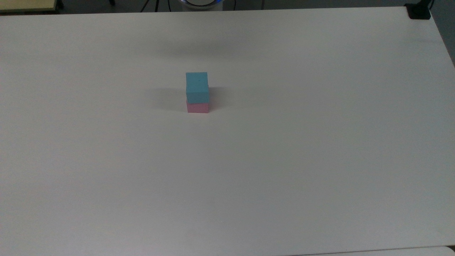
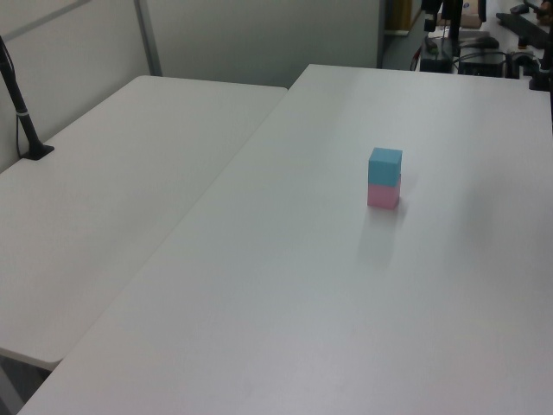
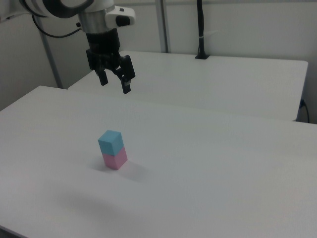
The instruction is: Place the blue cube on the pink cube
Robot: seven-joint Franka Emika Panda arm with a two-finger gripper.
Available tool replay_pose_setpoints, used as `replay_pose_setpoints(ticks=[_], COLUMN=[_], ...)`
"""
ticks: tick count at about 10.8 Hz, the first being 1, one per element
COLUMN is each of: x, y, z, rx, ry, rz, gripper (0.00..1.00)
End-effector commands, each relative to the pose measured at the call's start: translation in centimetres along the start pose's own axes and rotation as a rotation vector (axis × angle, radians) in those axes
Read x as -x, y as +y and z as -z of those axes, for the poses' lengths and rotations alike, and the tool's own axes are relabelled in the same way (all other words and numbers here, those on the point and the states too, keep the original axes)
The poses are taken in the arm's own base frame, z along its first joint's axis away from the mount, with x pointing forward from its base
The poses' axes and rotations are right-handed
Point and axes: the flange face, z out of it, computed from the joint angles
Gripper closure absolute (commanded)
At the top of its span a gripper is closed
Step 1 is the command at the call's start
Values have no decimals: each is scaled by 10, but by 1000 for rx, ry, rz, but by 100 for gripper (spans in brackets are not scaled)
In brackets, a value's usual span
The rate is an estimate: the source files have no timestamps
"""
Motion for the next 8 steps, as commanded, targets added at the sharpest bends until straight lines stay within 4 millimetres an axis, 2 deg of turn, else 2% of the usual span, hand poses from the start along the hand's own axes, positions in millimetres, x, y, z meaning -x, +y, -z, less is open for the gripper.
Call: replay_pose_setpoints(ticks=[1,5,8], x=[-2,-5,-5], y=[-7,-12,-12], z=[-1,-7,-7], rx=[-13,5,5], ry=[11,-1,-1], rz=[-10,76,78], gripper=[0,0,0])
